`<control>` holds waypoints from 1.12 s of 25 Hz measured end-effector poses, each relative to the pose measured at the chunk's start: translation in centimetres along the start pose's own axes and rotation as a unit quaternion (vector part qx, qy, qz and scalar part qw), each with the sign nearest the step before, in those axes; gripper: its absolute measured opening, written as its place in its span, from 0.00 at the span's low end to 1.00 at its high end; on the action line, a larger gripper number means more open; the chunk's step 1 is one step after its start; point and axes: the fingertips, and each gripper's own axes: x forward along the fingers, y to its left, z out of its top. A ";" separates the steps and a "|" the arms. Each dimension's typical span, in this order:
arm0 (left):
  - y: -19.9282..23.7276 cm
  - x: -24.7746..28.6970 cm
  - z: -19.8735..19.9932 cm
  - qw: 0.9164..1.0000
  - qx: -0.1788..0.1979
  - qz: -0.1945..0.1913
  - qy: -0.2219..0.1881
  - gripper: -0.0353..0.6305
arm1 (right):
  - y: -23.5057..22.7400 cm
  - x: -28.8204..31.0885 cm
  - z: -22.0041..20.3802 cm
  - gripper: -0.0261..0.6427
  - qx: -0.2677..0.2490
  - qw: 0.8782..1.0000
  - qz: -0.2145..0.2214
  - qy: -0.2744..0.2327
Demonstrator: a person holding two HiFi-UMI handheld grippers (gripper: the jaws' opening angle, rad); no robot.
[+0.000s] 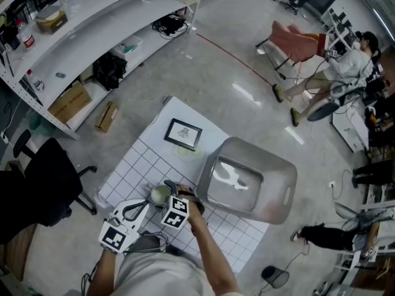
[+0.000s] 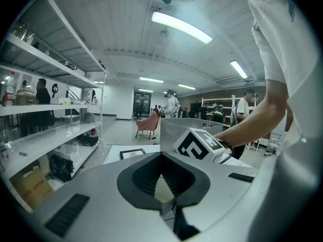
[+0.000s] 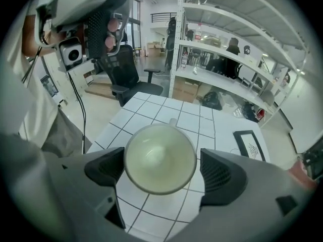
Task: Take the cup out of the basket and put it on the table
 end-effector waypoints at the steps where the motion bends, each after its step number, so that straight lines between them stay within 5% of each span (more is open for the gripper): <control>1: 0.2 -0.1 0.1 1.000 0.003 0.001 -0.002 0.07 | 0.0 -0.5 0.1 0.71 0.001 1.000 -0.005 -0.002; 6: 0.8 -0.6 1.0 1.000 0.012 0.001 -0.011 0.07 | 0.6 -4.5 1.2 0.71 0.009 0.999 -0.037 -0.014; 10: 0.9 -0.7 1.9 1.000 0.021 -0.005 -0.022 0.07 | 1.3 -9.2 3.0 0.71 0.043 0.993 -0.077 -0.079; 16: 0.7 -0.9 4.2 0.998 0.019 -0.023 -0.050 0.07 | -0.5 -16.7 5.7 0.70 0.108 0.958 -0.181 -0.196; 22: 0.7 -1.6 6.8 0.996 0.020 -0.028 -0.082 0.07 | -2.3 -22.7 7.1 0.34 0.138 0.910 -0.269 -0.285; 24: 0.7 -1.9 7.4 0.995 0.013 -0.023 -0.093 0.07 | -2.3 -23.8 7.1 0.14 0.151 0.892 -0.286 -0.317; 28: 0.0 -2.6 7.9 0.995 0.011 -0.013 -0.099 0.07 | -1.6 -25.1 7.5 0.05 0.173 0.864 -0.280 -0.381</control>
